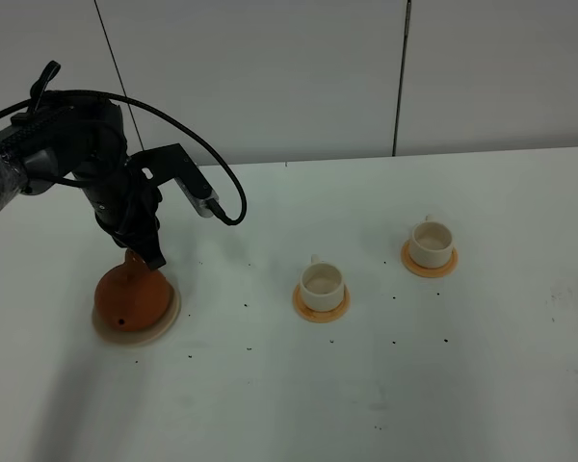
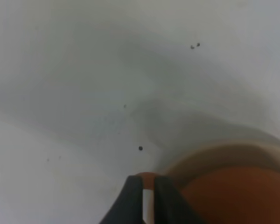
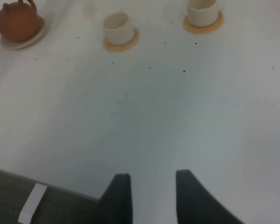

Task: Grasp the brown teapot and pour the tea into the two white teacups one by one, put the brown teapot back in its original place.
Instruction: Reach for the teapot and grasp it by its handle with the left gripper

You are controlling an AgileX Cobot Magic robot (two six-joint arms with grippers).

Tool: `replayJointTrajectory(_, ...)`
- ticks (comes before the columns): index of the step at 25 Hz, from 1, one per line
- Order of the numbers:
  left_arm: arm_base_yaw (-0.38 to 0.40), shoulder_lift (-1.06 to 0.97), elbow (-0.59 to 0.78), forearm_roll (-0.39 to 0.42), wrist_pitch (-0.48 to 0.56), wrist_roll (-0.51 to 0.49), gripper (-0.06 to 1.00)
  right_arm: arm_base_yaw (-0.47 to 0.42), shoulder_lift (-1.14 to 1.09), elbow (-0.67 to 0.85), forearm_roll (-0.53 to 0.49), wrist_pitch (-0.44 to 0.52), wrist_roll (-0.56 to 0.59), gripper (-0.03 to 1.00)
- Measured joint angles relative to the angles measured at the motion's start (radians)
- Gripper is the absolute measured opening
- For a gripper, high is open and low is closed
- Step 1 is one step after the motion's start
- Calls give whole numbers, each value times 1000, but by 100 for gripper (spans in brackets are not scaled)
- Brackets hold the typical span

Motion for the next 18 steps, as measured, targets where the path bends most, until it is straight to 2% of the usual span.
replayJointTrajectory(18, 7, 0, -1, 18, 62, -19, 12, 0, 0, 0, 0, 0, 0, 23)
